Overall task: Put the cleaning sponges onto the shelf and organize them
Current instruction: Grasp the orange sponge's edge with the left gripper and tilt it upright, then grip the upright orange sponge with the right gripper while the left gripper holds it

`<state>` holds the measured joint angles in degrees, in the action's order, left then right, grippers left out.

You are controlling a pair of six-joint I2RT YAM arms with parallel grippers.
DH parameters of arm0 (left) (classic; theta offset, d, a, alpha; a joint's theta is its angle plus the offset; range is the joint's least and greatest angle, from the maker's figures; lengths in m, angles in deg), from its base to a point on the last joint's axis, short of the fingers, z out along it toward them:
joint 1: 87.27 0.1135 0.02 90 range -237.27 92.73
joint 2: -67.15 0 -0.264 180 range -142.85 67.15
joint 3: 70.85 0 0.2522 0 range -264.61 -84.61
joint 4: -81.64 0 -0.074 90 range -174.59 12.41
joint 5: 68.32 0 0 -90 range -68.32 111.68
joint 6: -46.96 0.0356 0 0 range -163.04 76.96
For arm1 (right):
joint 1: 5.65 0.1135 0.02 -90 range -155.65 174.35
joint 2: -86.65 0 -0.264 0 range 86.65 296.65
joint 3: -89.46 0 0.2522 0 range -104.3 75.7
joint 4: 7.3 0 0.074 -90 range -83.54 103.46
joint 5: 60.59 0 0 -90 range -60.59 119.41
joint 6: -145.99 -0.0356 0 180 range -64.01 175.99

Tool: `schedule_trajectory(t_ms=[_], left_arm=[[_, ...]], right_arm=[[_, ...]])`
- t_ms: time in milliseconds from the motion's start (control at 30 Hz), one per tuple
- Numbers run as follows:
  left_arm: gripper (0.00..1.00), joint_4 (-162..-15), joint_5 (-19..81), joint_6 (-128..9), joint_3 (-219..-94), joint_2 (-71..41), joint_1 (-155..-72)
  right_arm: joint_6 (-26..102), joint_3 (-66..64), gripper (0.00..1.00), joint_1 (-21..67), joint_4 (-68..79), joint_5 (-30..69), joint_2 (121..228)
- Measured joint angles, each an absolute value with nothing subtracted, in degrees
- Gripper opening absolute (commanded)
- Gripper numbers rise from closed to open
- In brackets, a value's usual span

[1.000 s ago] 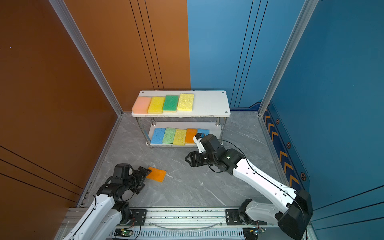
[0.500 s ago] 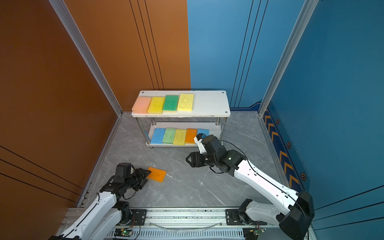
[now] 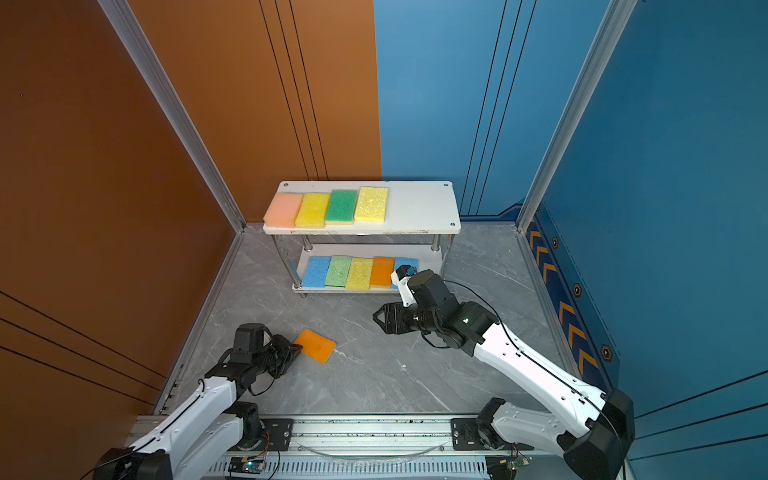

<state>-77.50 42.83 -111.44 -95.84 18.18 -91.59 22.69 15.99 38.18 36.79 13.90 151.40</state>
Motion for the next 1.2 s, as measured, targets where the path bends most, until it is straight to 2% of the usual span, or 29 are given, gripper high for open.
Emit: schedule_trajectory(t_ms=[167,267,400,633,833,1200], left_arm=[[0.09,-76.12,45.19,-106.70,-98.09,17.15,-91.30],[0.00,-75.62,48.99,-101.52,-102.85,13.87,-91.33],[0.00,-75.75,55.74,-94.26,-109.15,8.80,-92.13],[0.00,-74.49,64.66,-84.34,-120.86,0.67,-100.88],[0.00,-71.14,66.23,-77.04,-129.23,-2.26,-107.37],[0.00,-68.63,66.10,-75.49,-129.85,-4.75,-111.22]], right_arm=[[22.69,16.34,0.66,37.99,36.81,14.05,151.40],[22.67,16.56,0.66,37.35,36.79,14.01,151.44],[22.50,16.78,0.66,36.41,36.79,12.83,151.95],[22.50,17.04,0.66,36.00,37.01,9.68,154.20],[22.21,17.59,0.65,36.28,37.92,9.03,154.50],[19.42,20.39,0.54,40.72,37.20,9.09,156.19]])
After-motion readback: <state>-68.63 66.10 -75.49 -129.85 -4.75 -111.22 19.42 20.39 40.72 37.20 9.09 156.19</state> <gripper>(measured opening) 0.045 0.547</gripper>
